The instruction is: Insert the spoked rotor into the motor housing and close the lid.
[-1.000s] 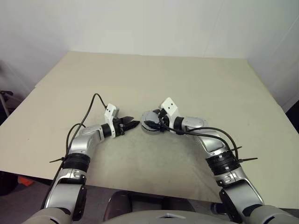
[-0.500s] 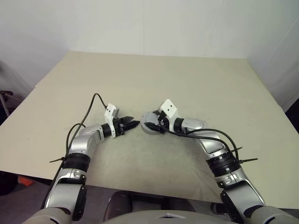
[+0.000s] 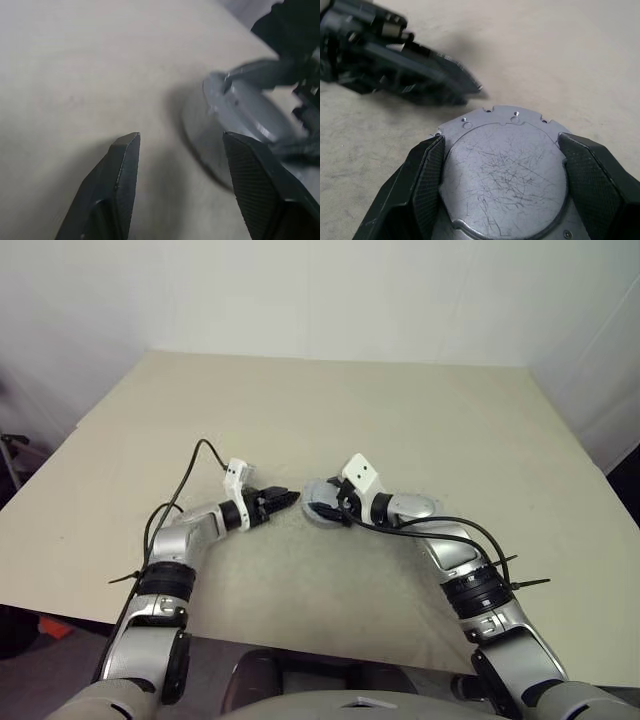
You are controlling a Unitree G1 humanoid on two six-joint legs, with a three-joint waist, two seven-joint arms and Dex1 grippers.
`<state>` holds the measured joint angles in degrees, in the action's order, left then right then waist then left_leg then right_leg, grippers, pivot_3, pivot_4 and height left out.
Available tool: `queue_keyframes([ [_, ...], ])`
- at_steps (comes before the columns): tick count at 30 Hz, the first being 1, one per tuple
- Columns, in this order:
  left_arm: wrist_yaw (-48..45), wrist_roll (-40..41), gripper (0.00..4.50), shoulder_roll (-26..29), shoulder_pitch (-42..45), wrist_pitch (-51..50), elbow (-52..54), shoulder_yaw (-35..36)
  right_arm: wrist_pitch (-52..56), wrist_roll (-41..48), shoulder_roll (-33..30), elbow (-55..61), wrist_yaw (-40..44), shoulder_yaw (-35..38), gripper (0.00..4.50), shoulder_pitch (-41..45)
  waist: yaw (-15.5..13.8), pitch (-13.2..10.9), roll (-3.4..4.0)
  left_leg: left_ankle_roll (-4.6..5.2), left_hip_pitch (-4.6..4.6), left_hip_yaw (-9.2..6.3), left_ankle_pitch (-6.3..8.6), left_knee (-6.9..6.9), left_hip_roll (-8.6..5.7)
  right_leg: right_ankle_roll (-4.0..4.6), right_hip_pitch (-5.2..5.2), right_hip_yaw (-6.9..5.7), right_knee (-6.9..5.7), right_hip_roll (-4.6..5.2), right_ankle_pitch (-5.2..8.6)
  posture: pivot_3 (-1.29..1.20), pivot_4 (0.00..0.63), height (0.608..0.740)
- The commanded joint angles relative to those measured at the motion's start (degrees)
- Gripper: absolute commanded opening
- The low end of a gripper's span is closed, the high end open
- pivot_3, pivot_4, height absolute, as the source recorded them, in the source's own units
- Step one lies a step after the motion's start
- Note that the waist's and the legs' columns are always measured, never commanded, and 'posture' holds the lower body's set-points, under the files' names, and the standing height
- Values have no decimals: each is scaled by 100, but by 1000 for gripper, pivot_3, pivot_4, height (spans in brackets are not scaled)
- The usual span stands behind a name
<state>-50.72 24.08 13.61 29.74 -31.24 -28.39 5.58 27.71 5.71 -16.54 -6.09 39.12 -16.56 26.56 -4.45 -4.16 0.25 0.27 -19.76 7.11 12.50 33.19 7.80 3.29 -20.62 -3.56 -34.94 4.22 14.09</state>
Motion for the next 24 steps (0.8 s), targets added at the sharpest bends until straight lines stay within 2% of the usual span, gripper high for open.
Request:
queue_keyframes([
  [1,73,231,1489,-74,343,-182,6,153,115,-120,-72,-157,-1,-61,3146,-95,0,1,-1,0,-1,0,0,1,0,0,0,0,0,0,0,0,0,740],
  [5,21,210,81,-224,490,-260,-115,34,121,-129,-68,-148,-26,-56,3146,-102,2,1,-2,11,-1,0,-6,1,0,0,0,0,1,0,0,0,0,740],
  [10,21,155,34,-267,488,-442,-90,-85,130,-130,-74,-127,-63,-33,3146,-127,-2,1,-2,13,-2,0,-7,2,1,0,0,-2,1,0,0,0,0,740],
  [19,-131,-99,34,-12,2,-756,313,-639,125,-140,-58,-141,-108,-13,3146,-151,-16,18,-9,13,0,0,-6,2,1,0,4,-2,4,0,0,0,0,740],
  [24,-80,-93,34,26,-137,-835,478,-708,133,-118,-50,-168,-133,8,3146,-125,-34,28,-7,12,36,0,13,2,1,0,44,-4,11,1,0,0,0,740],
])
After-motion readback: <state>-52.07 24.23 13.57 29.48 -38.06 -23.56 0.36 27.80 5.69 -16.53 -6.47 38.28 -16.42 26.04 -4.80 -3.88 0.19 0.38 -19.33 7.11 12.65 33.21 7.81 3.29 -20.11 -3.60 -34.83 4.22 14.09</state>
